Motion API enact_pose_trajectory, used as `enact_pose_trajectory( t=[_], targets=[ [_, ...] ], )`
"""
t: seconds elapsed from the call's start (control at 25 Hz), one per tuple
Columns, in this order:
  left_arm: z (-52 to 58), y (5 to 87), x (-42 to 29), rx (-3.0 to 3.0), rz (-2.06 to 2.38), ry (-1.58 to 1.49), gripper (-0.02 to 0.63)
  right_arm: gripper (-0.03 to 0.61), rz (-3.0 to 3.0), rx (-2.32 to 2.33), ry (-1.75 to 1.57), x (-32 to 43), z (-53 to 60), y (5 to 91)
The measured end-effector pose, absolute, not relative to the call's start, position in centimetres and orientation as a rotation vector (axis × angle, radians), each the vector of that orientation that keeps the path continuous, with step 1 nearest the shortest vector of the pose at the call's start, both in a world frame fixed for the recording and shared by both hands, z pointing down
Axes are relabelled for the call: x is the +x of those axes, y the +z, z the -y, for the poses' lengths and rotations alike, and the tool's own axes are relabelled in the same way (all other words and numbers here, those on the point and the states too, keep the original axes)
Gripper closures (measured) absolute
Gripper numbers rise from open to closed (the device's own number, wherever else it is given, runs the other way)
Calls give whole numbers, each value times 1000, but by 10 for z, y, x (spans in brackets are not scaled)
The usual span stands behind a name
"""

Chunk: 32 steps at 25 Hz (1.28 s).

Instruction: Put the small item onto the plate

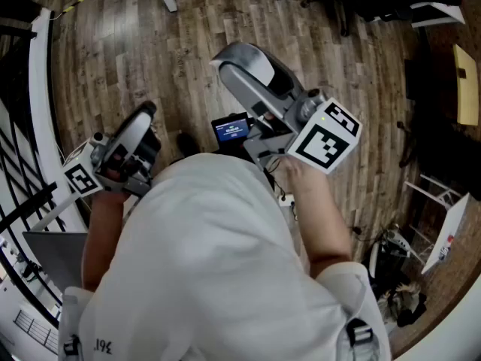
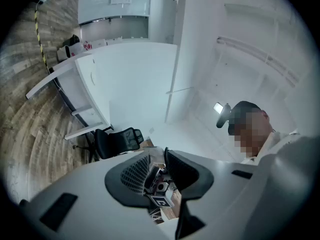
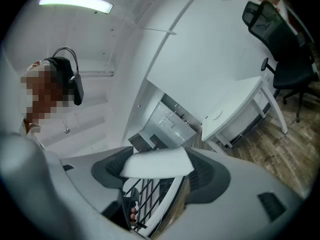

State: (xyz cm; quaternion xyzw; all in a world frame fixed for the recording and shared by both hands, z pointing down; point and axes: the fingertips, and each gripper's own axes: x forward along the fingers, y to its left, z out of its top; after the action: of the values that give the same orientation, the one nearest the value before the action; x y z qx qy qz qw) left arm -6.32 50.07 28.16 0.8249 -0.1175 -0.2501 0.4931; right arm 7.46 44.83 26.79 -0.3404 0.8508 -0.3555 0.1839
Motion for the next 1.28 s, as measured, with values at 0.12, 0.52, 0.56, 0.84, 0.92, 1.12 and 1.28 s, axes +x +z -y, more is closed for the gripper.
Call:
enact_pose_trajectory(
  t=[0.12,0.52,0.56,0.84,0.92,1.12,1.28],
  targets=[
    [-504,279,-63,1999,273,-603,511,253,-2401,-965,-1002,74,-451,266],
    [-506,277,-63,2001,250,-609,511,253,-2389,-990,-990,78,-453,262],
    [-506,277,-62,2002,250,-609,511,253,-2386,-992,-992,79,-453,262],
    [-508,278,-61,1997,235,-611,511,253,-2372,-1001,-1018,80,-457,266],
    [-509,280,-60,1994,240,-597,511,253,-2377,-1002,-1017,81,-457,265],
    [-509,281,-57,1984,230,-592,511,253,-2385,-1007,-1033,80,-457,269],
    [-511,283,-55,1976,219,-574,511,253,-2405,-1008,-1031,76,-457,271]
  ],
)
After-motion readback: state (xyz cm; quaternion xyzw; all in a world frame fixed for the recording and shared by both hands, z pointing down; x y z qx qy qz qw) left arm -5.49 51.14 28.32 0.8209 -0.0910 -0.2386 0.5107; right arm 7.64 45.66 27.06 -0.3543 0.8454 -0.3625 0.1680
